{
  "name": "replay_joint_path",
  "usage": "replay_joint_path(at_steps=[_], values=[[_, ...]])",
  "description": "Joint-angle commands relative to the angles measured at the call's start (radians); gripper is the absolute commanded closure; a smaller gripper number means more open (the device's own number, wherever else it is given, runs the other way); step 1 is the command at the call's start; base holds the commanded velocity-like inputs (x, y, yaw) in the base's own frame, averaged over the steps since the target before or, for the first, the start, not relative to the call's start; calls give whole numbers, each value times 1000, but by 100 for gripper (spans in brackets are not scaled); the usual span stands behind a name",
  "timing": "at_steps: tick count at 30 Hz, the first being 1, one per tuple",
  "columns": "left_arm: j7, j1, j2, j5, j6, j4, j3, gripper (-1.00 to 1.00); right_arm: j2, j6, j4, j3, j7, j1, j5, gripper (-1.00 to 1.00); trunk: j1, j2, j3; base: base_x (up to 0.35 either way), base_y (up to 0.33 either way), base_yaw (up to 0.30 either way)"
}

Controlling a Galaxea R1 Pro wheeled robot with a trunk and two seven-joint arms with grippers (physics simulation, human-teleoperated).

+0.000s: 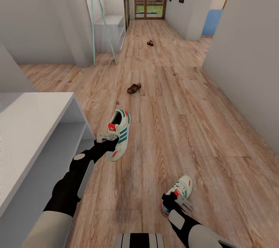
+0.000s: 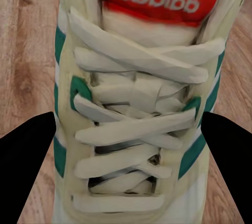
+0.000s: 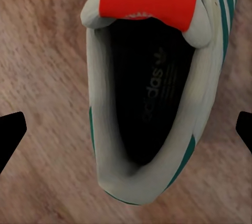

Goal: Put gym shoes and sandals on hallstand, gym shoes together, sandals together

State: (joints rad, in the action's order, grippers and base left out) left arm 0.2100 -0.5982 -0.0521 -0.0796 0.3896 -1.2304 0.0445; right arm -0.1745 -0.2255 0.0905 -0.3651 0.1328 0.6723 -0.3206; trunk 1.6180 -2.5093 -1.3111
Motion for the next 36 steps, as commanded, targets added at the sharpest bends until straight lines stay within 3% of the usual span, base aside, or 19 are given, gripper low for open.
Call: replay_joint_path(at_steps=[1,16,23,36], values=[[0,0,0,0,0,0,0,100,0,0,0,0,0,0,0,-100,0,0,0,0,0,18],[1,0,0,0,0,0,0,100,0,0,1,0,2,1,1,-100,0,0,-2,0,0,4],[0,0,0,0,0,-1,0,100,0,0,4,0,43,1,1,-100,0,0,-7,0,0,0],[0,0,0,-2,0,-1,0,100,0,0,9,0,54,1,2,-100,0,0,-9,0,0,0]])
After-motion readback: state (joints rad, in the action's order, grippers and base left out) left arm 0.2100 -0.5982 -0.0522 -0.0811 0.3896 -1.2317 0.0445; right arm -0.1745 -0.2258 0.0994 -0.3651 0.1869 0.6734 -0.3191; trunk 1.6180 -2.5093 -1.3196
